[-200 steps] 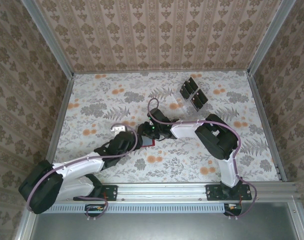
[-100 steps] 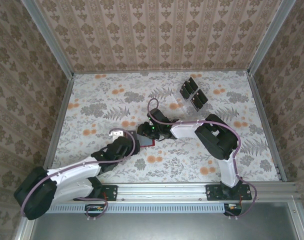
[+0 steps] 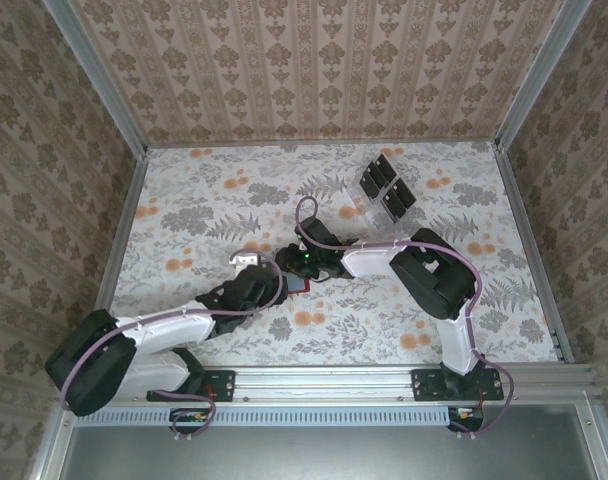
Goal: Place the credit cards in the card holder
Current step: Flip over the card slot on the card holder.
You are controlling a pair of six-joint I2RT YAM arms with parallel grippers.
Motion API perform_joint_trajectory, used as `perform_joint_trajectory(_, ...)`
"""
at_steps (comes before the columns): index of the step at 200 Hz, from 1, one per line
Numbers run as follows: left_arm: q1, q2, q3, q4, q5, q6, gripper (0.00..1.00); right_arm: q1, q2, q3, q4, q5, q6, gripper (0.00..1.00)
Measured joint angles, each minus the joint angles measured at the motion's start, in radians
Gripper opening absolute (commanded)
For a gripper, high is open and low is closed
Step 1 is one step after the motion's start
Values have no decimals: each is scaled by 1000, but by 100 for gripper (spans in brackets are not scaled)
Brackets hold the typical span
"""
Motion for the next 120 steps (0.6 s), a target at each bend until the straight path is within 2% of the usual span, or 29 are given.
perform_joint_trajectory(120, 27, 112, 31, -9, -36, -6, 100, -8, 0, -3, 6, -19, -1, 42)
